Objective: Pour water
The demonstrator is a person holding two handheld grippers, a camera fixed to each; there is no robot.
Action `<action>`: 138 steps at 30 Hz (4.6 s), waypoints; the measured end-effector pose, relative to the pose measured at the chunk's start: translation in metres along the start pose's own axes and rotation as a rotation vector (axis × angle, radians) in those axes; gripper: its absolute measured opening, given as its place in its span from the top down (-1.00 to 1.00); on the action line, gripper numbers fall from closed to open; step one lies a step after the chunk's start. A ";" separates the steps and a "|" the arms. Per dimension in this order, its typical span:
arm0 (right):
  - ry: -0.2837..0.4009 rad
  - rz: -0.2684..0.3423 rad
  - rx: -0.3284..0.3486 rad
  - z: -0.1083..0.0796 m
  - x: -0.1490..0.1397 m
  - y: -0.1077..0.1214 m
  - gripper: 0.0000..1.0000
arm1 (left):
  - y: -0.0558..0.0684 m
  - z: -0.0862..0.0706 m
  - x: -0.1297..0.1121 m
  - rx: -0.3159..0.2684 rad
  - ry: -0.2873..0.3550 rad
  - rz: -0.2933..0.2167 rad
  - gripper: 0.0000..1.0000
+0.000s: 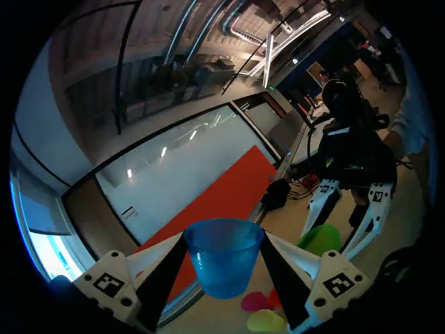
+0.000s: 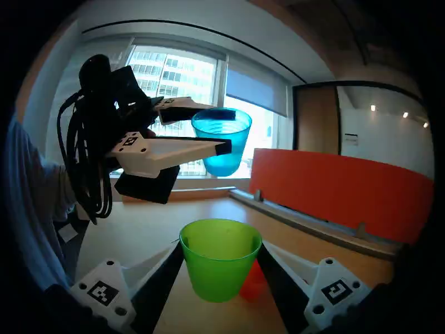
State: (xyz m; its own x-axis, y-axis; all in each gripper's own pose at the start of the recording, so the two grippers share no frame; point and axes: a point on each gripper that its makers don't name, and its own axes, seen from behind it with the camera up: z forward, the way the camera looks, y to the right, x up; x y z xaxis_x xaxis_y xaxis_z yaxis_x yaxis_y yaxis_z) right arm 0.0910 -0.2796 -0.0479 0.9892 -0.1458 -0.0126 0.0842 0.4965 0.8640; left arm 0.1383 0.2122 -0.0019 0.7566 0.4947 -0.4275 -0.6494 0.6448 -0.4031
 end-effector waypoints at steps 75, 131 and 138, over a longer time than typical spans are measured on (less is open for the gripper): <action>0.020 0.007 0.020 0.006 0.003 -0.004 -0.80 | -0.005 0.011 0.028 0.027 -0.024 0.477 -0.77; 0.021 -0.014 0.011 0.009 0.008 -0.001 -0.80 | -0.008 0.011 0.047 0.045 -0.008 0.746 -0.77; 0.024 -0.014 0.007 0.009 0.010 0.000 -0.80 | -0.009 0.012 0.046 0.049 -0.013 0.796 -0.77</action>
State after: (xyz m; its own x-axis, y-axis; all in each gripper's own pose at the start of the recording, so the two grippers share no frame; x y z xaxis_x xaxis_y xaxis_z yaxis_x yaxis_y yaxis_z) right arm 0.0994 -0.2885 -0.0432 0.9906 -0.1319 -0.0369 0.0974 0.4888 0.8669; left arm 0.1799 0.2363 -0.0089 0.0678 0.8241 -0.5623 -0.9912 0.1197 0.0560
